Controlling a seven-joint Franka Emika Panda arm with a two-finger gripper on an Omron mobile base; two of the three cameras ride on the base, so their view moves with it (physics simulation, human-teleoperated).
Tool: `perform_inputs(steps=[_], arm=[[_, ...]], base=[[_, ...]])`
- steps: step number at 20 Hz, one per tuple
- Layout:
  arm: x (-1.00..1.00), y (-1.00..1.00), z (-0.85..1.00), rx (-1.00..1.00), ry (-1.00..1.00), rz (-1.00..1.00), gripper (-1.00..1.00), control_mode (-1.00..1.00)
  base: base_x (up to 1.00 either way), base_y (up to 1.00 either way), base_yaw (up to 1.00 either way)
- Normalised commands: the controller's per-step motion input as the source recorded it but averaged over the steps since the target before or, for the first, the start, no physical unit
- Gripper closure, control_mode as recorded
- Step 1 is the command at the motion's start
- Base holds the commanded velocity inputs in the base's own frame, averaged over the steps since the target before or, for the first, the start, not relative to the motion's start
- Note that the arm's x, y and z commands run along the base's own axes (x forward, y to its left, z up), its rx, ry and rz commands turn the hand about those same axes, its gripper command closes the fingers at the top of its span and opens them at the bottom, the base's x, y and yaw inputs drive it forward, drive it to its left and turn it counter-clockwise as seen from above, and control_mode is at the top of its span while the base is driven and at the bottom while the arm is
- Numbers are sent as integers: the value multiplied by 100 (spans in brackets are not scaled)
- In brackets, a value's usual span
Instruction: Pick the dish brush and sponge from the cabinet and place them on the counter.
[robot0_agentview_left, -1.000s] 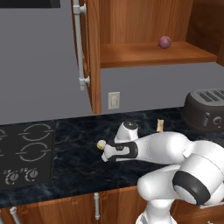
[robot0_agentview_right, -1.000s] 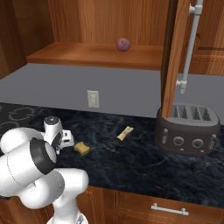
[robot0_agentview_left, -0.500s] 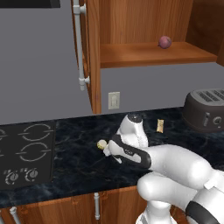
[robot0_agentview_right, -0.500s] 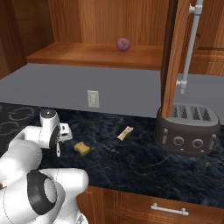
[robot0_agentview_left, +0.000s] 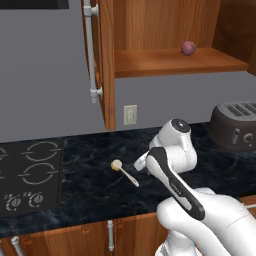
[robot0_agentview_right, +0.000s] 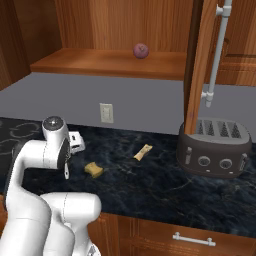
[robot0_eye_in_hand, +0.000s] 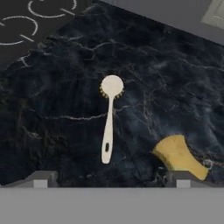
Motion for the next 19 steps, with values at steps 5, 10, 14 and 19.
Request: perform_inputs(steps=[5, 10, 14, 19], arm=[[-40, -40, 83, 0, -9, 3, -100, -100], [-27, -36, 79, 0, -3, 0, -100, -100], [-19, -25, 77, 2, 0, -3, -100, -100], [-37, -31, 57, 2, 0, -10, -100, -100]], base=[[0, 0, 0], [0, 0, 0], [0, 0, 0], [0, 0, 0]])
